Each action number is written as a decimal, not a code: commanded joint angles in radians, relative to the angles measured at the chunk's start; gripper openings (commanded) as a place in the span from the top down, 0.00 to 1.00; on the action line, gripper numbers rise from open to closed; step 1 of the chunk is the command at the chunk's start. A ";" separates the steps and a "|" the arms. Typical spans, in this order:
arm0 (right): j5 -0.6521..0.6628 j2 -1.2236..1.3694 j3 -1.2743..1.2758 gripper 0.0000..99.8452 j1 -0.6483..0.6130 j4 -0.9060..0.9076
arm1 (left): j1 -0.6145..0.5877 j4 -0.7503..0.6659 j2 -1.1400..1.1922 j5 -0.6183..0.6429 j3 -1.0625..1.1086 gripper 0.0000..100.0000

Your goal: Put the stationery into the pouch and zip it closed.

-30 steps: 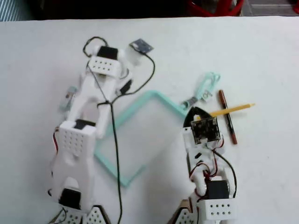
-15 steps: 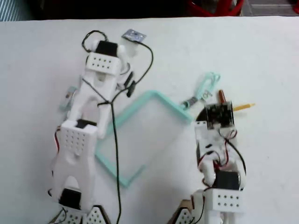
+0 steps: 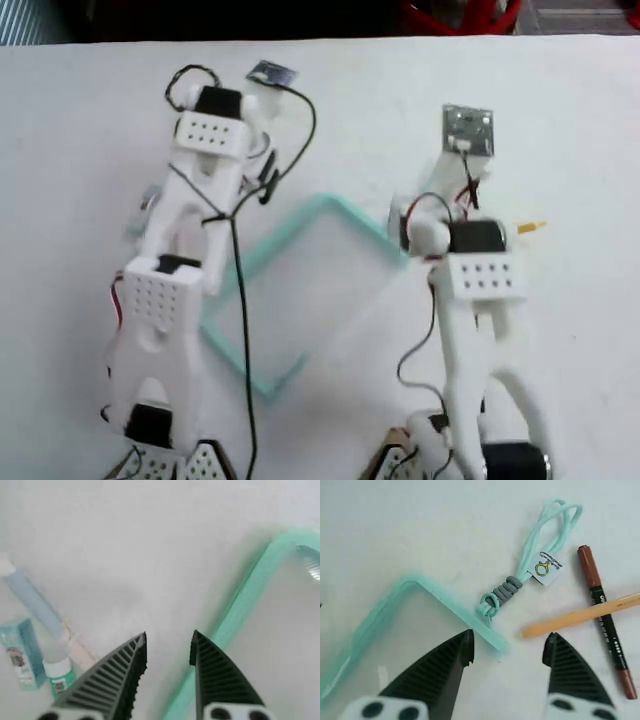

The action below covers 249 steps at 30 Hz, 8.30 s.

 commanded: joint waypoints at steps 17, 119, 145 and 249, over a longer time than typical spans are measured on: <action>-0.319 0.650 -0.535 0.75 -0.016 0.074 | -0.022 -0.092 -0.961 0.009 0.598 0.84; 0.330 0.496 -1.682 0.98 -0.421 0.529 | -0.036 -0.776 -2.443 0.410 2.039 0.67; 0.566 0.519 -1.682 0.98 -0.363 0.664 | -0.163 -0.798 -2.443 -0.029 2.085 0.67; 0.548 -0.308 -0.852 0.98 -0.946 0.438 | -0.051 -0.342 -2.600 -0.460 1.619 0.67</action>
